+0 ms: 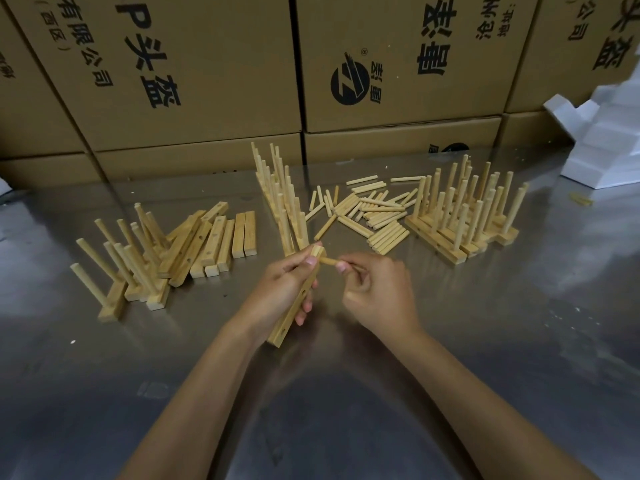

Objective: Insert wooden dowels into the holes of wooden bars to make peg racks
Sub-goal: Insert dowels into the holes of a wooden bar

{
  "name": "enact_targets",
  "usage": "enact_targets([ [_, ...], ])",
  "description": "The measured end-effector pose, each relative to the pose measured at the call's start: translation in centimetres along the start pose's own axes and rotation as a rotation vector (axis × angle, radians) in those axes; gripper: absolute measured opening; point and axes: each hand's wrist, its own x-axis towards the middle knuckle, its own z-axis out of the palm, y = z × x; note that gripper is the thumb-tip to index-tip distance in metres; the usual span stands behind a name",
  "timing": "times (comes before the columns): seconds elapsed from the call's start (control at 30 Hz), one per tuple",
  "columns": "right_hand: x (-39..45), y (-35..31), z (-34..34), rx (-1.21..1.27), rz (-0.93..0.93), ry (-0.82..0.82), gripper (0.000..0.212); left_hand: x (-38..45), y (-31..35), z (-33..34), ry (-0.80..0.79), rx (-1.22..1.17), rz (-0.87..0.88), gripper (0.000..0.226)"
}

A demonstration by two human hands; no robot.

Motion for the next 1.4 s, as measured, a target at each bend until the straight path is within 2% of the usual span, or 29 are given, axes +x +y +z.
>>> enact_targets([
  [0.17, 1.5, 1.1, -0.7, 0.127, 0.148, -0.092, 0.012, 0.2, -0.1, 0.9, -0.112, -0.081, -0.081, 0.048],
  [0.37, 1.5, 1.6, -0.8, 0.185, 0.148, -0.164, 0.013, 0.3, -0.5, 0.5, -0.083, -0.183, -0.136, 0.048],
  [0.5, 1.1, 1.5, -0.4, 0.208, 0.113, -0.129, 0.014, 0.3, -0.5, 0.5, -0.091, -0.249, -0.124, 0.045],
  [0.7, 0.9, 1.4, -0.1, 0.223, 0.111, -0.067, 0.016, 0.3, -0.5, 0.7, -0.057, -0.208, -0.117, 0.045],
  [0.9, 1.4, 1.4, 0.0, 0.241, 0.152, -0.106, 0.01, 0.5, -0.6, 1.2, -0.015, -0.218, -0.114, 0.044],
  [0.97, 1.7, 1.4, -0.2, 0.312, 0.182, -0.039, 0.029, 0.6, -0.5, 1.3, 0.025, -0.242, -0.12, 0.043],
  [1.03, 2.3, 2.1, -1.0, 0.217, 0.2, 0.124, 0.04, 0.6, -0.3, 0.9, 0.06, -0.275, -0.125, 0.042],
  [1.07, 2.6, 2.8, -1.5, 0.1, 0.201, 0.151, 0.043, 0.5, -0.2, 0.6, 0.071, -0.295, -0.125, 0.04],
  [1.1, 2.8, 3.7, -2.1, -0.029, 0.201, 0.108, 0.046, 0.5, -0.1, 0.2, 0.081, -0.321, -0.126, 0.038],
  [1.17, 3.0, 5.4, -2.7, -0.247, 0.227, -0.112, 0.05, 0.4, 0.1, -0.3, 0.099, -0.375, -0.134, 0.034],
  [1.23, 3.0, 6.2, -2.6, -0.382, 0.237, -0.277, 0.043, 0.4, 0.3, -0.6, 0.113, -0.403, -0.145, 0.029],
  [1.27, 3.0, 6.3, -2.5, -0.413, 0.221, -0.293, 0.037, 0.3, 0.3, -0.6, 0.117, -0.411, -0.149, 0.027],
  [1.33, 3.1, 5.9, -2.4, -0.409, 0.22, -0.226, 0.022, 0.3, 0.4, -0.6, 0.119, -0.422, -0.16, 0.024],
  [1.4, 3.1, 5.7, -2.7, -0.408, 0.255, -0.146, 0.019, 0.3, 0.4, -0.6, 0.121, -0.421, -0.174, 0.022],
])
